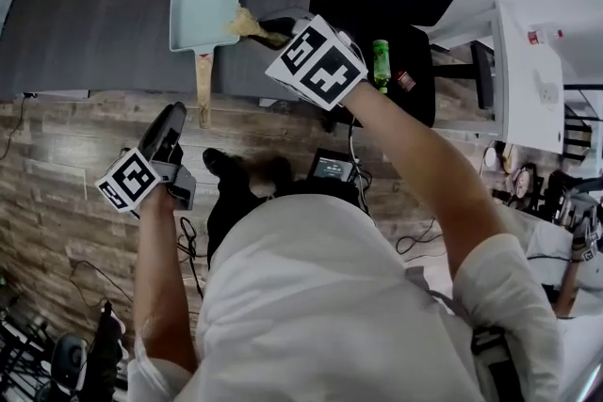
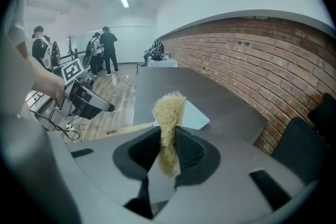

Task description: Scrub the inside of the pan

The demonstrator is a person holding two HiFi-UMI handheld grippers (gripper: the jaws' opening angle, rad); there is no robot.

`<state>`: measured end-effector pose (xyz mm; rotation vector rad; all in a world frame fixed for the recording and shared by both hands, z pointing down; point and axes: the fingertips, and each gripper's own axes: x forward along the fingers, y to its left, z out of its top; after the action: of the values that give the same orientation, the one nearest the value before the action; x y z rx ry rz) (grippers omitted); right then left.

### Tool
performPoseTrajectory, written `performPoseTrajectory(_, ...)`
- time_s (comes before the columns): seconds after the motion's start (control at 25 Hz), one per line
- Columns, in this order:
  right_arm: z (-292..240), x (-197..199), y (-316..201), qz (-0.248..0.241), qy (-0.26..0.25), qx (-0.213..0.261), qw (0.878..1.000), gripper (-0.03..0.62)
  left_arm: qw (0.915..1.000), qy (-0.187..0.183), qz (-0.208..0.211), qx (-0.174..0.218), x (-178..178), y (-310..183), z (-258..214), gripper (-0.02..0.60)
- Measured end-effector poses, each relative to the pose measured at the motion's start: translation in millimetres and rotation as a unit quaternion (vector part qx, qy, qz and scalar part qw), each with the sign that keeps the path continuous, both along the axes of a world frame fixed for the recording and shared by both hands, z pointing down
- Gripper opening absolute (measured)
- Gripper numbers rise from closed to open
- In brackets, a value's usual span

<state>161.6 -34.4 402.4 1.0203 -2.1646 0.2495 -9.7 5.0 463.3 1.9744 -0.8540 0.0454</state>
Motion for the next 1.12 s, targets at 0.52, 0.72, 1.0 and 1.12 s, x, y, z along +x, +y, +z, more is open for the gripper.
performPoseTrajectory(0.52,-43.1,16.0,108.2,-0.006,-0.092,0.026,0.995,0.083,0.9825,0.113,-0.046,0.141,2.6,141.1,-122.9,0.078)
performPoseTrajectory(0.72,-61.9,5.9,145.7,-0.012,-0.134,0.032,0.99,0.083,0.9735,0.126,-0.026,0.189,7.0,170.4,-161.0,0.041)
performPoseTrajectory(1.0,-84.7,-10.3,176.4,0.013,-0.211,0.038,0.977,0.084,0.9681,0.135,0.005,0.211,1.8,176.3,-187.2,0.04)
performPoseTrajectory(1.12,-88.5,-13.2,184.8,0.042,-0.249,0.026,0.967,0.083,0.9677,0.138,0.021,0.21,-1.5,177.8,-193.0,0.04)
